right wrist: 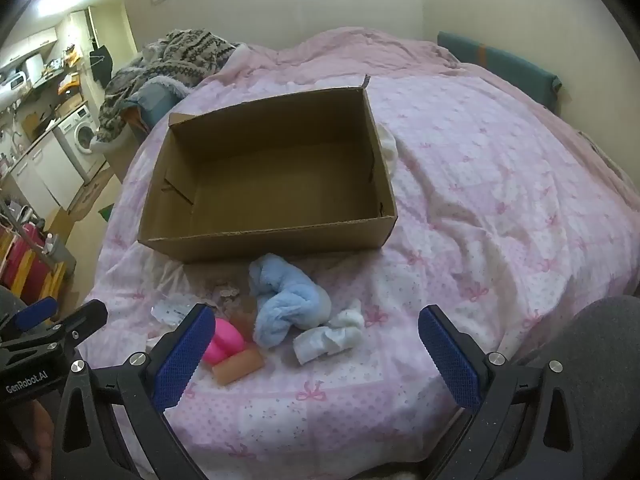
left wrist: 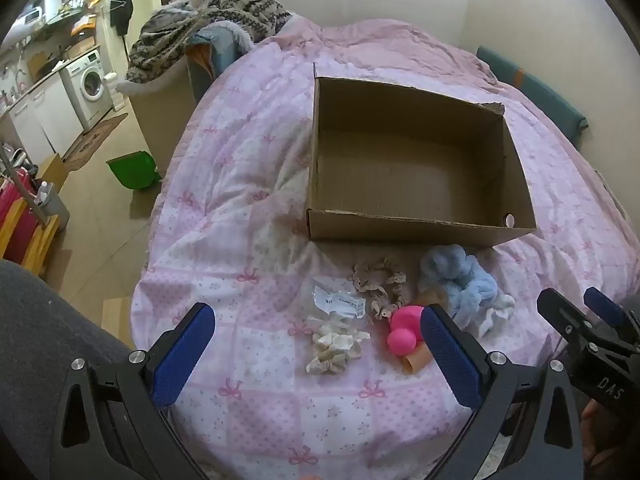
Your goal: Organize soft objects
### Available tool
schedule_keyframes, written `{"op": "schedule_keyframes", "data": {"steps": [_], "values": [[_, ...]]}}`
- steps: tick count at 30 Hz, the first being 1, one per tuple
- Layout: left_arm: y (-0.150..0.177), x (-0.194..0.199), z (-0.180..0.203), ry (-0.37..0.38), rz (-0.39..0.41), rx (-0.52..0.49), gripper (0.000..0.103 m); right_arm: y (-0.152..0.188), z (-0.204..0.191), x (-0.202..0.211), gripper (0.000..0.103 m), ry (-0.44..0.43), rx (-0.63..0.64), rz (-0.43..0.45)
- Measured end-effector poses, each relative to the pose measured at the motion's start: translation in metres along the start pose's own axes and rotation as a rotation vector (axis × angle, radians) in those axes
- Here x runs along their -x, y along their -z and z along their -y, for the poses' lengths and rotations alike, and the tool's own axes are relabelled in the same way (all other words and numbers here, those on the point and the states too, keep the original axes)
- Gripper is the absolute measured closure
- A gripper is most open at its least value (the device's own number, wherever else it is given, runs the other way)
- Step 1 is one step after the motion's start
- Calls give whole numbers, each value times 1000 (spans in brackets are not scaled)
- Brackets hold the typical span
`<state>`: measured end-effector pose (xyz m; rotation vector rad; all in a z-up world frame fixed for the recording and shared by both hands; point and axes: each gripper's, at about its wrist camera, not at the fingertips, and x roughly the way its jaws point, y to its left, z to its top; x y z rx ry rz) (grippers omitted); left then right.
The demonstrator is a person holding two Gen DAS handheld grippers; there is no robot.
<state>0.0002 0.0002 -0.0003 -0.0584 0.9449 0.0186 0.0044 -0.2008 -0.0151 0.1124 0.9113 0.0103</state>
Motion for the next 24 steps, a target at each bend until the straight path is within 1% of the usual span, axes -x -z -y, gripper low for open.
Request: {"op": "schedule_keyframes", "data": {"steps": [8, 9, 24], "values": [[1, 2, -5, 10, 2, 6, 0, 0, 1, 0, 0, 3, 1, 6], [3, -3, -1, 2, -13, 0, 0, 0, 0, 0, 0, 3, 0, 5], [2, -5, -4, -4, -12, 5, 0, 1, 1, -2, 0, -1, -6, 6]]}}
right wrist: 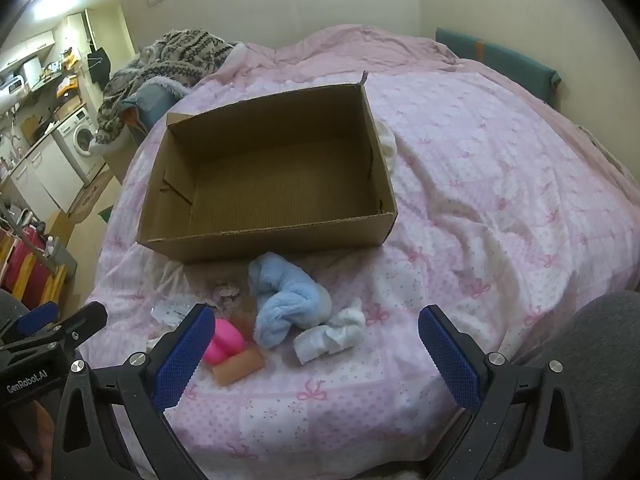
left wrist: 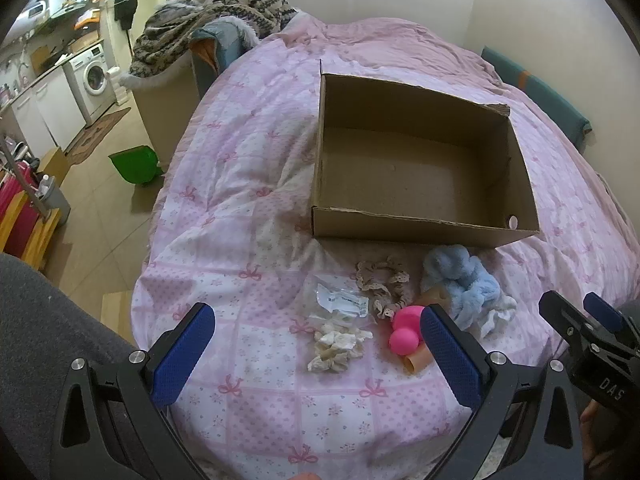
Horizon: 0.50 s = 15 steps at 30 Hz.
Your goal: Organize soft objects
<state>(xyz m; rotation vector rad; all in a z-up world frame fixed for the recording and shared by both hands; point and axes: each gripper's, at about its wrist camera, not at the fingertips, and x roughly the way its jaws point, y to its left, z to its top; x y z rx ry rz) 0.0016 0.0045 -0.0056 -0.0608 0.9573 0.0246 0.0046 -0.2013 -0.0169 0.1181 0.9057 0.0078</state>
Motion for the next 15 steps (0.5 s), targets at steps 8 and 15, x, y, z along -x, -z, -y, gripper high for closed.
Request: {"op": "schedule_keyframes", "data": {"steps": [8, 15], "values": [[0, 1, -1, 5, 3, 13, 0, -1, 0, 0, 0, -1, -1, -2], [2, 0, -2, 2, 0, 17, 0, 0, 0, 0, 0, -2, -1, -3]]}}
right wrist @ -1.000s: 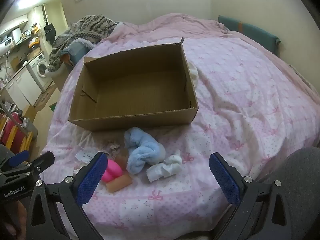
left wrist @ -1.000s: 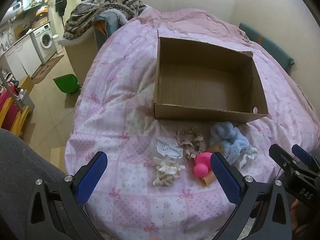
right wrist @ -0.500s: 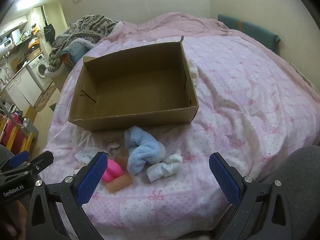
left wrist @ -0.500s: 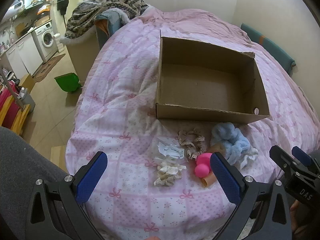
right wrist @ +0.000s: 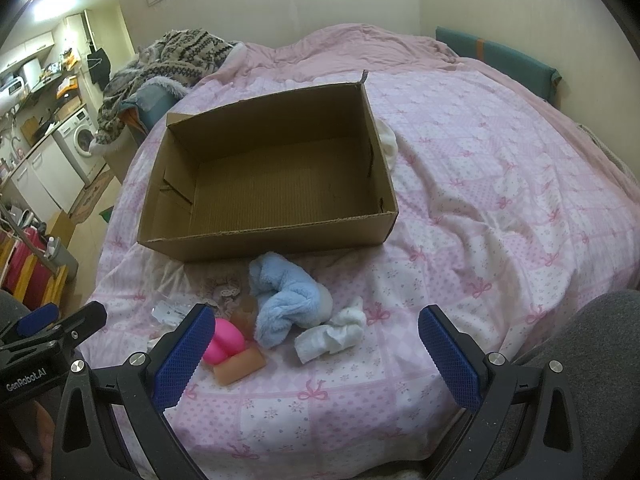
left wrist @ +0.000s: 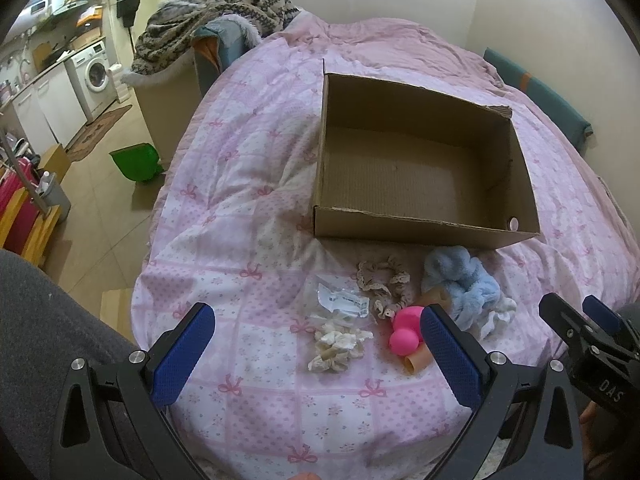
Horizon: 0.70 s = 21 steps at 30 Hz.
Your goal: Organize soft objects
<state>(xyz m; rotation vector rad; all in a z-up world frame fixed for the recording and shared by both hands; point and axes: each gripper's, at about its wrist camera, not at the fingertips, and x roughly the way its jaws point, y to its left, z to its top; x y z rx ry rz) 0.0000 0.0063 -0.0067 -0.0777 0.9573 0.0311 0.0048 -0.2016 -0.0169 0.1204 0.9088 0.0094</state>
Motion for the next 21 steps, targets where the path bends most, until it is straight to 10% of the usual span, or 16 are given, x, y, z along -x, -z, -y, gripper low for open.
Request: {"op": "schedule_keyframes", "data": {"steps": [21], "values": [[0, -1, 0, -3, -3, 3, 0, 0, 0, 0, 0, -4, -4, -3]]}}
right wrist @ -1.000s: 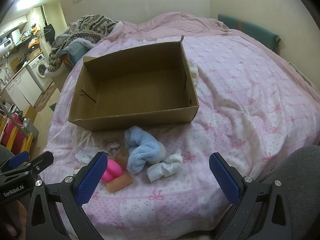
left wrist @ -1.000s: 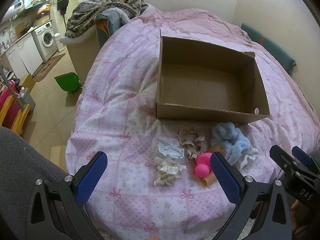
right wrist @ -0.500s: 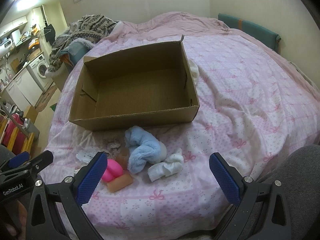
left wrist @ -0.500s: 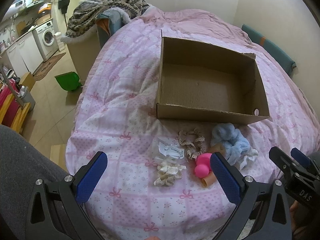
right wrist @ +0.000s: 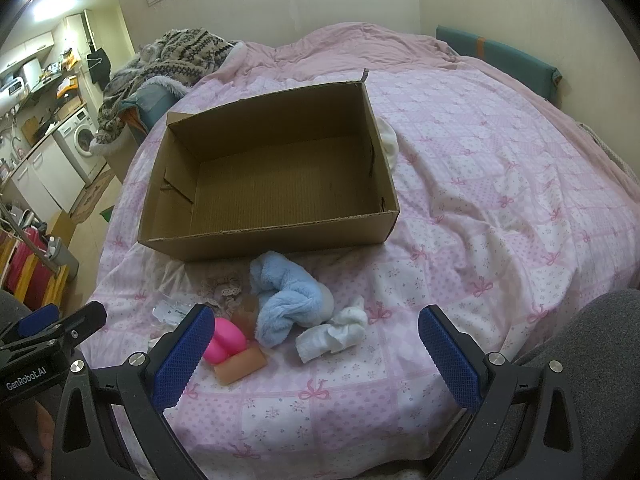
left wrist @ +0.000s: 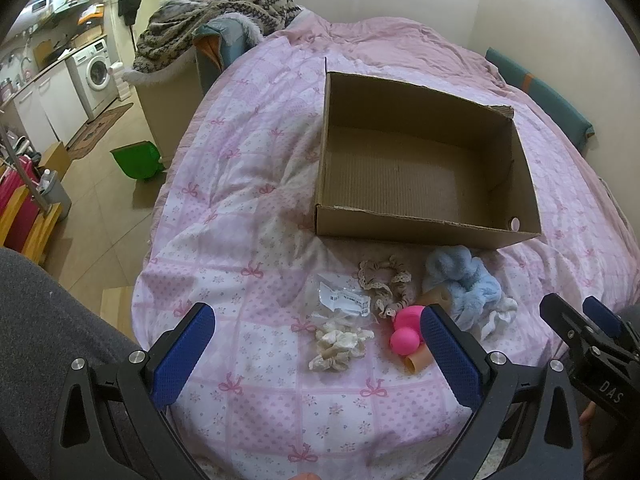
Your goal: Organize soft objects
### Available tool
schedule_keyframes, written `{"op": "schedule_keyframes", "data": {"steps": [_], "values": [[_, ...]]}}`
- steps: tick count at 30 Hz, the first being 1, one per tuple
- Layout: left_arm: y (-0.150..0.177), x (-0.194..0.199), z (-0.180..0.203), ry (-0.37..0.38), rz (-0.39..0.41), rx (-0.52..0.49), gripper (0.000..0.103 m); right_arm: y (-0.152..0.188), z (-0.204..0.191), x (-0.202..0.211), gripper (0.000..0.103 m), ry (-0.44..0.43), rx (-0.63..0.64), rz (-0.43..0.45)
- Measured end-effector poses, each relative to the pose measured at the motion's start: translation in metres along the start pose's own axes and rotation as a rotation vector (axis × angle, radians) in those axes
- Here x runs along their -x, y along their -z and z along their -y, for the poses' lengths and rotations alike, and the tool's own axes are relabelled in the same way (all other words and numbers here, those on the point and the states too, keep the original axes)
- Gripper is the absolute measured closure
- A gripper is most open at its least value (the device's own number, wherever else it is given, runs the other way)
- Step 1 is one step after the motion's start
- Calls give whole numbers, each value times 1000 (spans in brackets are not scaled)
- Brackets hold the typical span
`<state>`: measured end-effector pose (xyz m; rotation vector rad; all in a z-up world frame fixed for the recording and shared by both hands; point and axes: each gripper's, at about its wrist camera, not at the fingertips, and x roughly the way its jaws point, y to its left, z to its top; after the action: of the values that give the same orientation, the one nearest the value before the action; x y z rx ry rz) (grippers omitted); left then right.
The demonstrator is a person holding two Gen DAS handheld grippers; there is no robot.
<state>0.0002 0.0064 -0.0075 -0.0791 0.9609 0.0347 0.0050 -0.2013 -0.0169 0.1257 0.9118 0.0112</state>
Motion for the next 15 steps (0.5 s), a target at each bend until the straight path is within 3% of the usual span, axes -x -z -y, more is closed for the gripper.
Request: {"op": "schedule_keyframes", "data": {"steps": [15], "values": [[-1, 1, 0, 2, -1, 2, 0, 3, -1, -3, 0, 1, -12, -8]]}}
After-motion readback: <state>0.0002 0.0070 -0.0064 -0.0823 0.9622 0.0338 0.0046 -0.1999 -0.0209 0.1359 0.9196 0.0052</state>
